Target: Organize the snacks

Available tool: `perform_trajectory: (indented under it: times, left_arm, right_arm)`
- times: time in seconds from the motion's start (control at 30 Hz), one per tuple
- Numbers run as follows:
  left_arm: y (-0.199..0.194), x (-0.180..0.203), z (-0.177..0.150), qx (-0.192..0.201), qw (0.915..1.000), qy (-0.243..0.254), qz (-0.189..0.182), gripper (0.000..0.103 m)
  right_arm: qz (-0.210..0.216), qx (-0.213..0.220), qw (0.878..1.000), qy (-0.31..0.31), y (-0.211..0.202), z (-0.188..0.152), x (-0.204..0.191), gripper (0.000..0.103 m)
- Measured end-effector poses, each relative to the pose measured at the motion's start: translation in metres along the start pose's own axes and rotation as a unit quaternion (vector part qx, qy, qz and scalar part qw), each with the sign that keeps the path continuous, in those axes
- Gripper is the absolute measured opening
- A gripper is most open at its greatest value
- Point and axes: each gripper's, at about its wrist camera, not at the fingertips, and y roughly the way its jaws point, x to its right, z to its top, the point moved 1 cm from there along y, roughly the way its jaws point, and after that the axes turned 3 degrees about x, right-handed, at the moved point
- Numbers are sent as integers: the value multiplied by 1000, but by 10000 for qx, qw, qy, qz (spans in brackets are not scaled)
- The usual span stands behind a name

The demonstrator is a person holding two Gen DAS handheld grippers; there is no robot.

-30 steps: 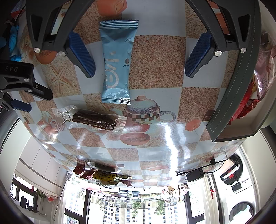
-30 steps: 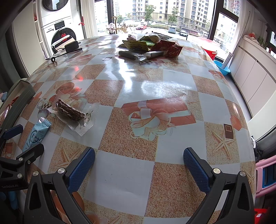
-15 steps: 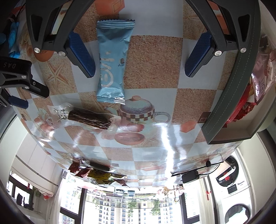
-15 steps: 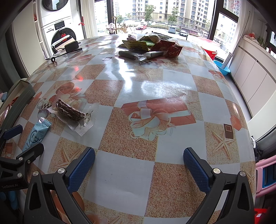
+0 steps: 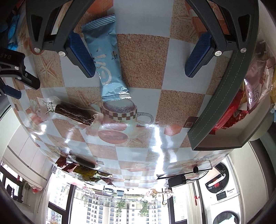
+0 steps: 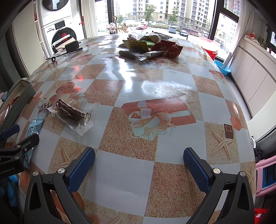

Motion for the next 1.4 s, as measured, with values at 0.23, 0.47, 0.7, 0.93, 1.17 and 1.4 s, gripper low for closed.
perform_trajectory:
  times: [0.23, 0.47, 0.7, 0.93, 1.17, 1.4]
  left_arm:
    - [1, 1, 0, 20, 10000, 34, -31, 103]
    - [1, 2, 0, 22, 10000, 31, -34, 103]
    - [1, 2, -1, 25, 10000, 29, -28, 103]
    - [2, 2, -1, 28, 10000, 29, -27, 103]
    - [2, 2, -1, 30, 10000, 29, -29, 103]
    - [2, 3, -1, 3, 10000, 31, -16, 103]
  right_arm:
    - [513, -240, 9967, -575, -1, 23, -20, 102]
    - [690, -412, 9806, -1786, 19, 68, -89, 102]
    - [1003, -997, 9720, -1879, 49, 76, -115, 94]
    - [723, -1006, 9825, -1392, 35, 76, -84, 45]
    - [673, -1198, 9815, -1332, 26, 63, -73, 58]
    - [533, -1150, 9861, -1077, 37, 67, -69, 79]
